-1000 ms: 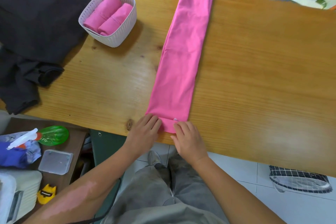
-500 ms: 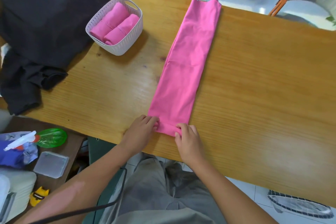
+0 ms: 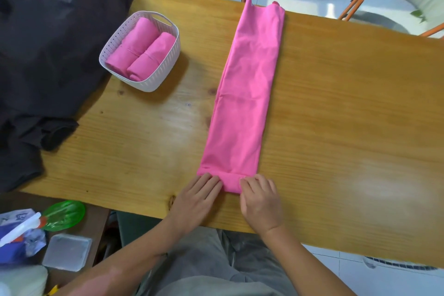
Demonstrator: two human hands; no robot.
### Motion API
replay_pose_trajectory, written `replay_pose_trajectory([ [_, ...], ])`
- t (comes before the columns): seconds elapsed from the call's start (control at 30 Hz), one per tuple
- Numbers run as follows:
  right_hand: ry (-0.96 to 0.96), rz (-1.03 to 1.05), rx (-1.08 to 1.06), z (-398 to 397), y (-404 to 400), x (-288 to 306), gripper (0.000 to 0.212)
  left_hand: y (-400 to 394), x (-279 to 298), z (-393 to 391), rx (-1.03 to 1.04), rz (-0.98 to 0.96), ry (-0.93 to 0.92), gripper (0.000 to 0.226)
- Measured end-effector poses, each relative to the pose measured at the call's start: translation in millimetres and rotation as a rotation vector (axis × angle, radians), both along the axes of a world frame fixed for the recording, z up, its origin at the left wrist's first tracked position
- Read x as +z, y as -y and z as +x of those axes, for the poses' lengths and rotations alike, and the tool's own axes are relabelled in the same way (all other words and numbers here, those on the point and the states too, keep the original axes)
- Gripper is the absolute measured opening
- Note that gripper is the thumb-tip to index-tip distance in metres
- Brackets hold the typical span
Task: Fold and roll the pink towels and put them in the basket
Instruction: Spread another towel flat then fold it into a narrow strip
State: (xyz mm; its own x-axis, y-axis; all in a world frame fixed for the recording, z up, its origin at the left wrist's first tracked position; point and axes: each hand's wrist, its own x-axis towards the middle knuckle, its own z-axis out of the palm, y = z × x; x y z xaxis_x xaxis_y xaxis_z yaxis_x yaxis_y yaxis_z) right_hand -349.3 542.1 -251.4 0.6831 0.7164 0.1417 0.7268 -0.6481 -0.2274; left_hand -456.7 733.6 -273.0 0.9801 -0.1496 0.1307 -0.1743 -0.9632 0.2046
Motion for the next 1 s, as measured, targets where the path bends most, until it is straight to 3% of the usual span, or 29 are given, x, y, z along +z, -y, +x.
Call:
replay_pose_trajectory([
  [0.23,-0.076,-0.153,0.007,-2.1,0.1,6.7,0.044,-12.4,-0.9,15.8,0.001,-0.087,0.027,0.035],
  [0.37,-0.199,-0.055,-0.030,17.2,-1.2,9.8,0.036,-21.6,15.3,36.2,0.012,-0.192,-0.039,0.035],
  [0.53,-0.410,0.087,-0.255,37.4,-17.5,12.0,0.030,-38.7,33.9,77.1,0.028,-0.309,-0.222,0.050],
  [0.63,-0.362,0.124,-0.350,43.1,-31.4,9.6,0.025,-43.1,36.7,96.9,0.079,-0.356,-0.185,0.031],
  [0.73,-0.388,0.164,-0.465,49.9,-43.0,6.5,0.019,-45.1,35.2,109.0,0.143,-0.305,-0.074,0.011],
  [0.83,-0.456,0.197,-0.550,59.4,-52.7,3.0,0.011,-43.5,26.8,105.3,0.053,-0.202,0.044,0.005],
  [1.0,-0.445,0.174,-0.640,63.5,-66.7,3.0,0.006,-42.5,15.6,89.3,-0.070,-0.068,0.046,0.028],
])
